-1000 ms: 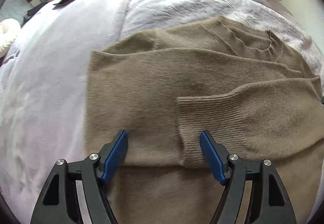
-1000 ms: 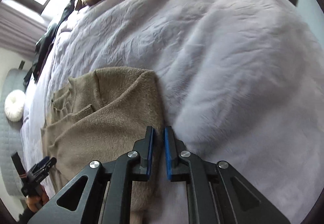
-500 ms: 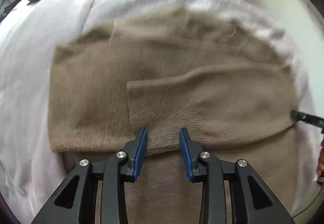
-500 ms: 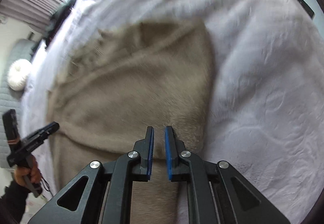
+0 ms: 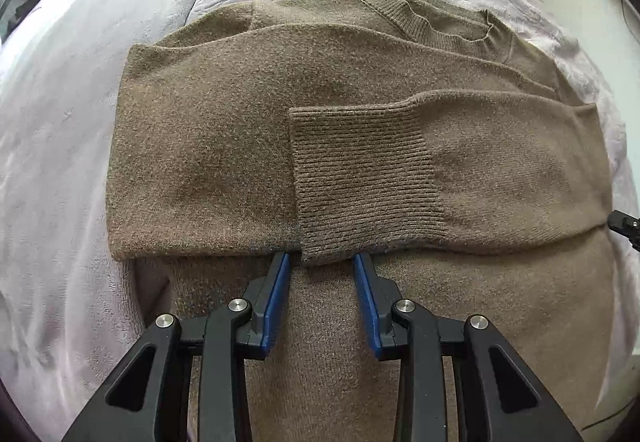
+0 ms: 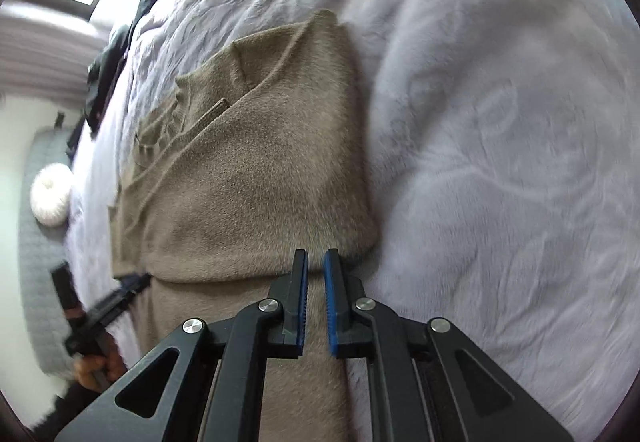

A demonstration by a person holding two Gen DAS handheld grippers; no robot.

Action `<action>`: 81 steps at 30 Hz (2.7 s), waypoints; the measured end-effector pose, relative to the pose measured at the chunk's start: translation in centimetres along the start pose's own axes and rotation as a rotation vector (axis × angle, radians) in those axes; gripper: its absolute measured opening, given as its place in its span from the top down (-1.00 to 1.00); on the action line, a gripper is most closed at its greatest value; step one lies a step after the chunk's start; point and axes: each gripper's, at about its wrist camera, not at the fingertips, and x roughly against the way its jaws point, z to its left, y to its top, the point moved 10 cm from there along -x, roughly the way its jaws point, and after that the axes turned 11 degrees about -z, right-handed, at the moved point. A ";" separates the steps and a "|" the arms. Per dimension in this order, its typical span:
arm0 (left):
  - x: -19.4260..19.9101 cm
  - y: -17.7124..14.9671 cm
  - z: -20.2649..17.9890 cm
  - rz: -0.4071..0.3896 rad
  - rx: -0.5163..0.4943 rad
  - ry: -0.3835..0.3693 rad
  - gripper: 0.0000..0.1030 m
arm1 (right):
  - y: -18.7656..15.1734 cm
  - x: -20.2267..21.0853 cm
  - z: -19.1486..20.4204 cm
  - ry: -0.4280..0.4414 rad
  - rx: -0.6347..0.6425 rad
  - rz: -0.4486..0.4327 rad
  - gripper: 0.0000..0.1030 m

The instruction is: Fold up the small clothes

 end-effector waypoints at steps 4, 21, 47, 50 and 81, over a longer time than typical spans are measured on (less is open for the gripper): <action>0.0 0.2 -0.2 0.007 0.012 -0.003 0.31 | -0.3 -0.3 -0.8 0.066 -0.163 -0.005 0.55; -0.2 0.4 -0.1 0.021 0.019 0.011 0.31 | 0.0 -0.1 -0.7 -0.045 -0.125 0.022 0.72; 5.2 -2.7 -2.6 0.091 -0.023 0.052 -0.94 | -6.3 3.1 5.1 -0.021 0.070 0.111 -0.54; 5.7 -2.8 -2.1 0.080 -0.032 0.063 -1.00 | -7.1 3.2 5.6 -0.017 0.082 0.123 -0.55; 10.5 -19.8 0.5 0.282 -0.065 -0.023 -1.00 | -19.2 6.2 2.9 0.073 0.094 0.391 -0.65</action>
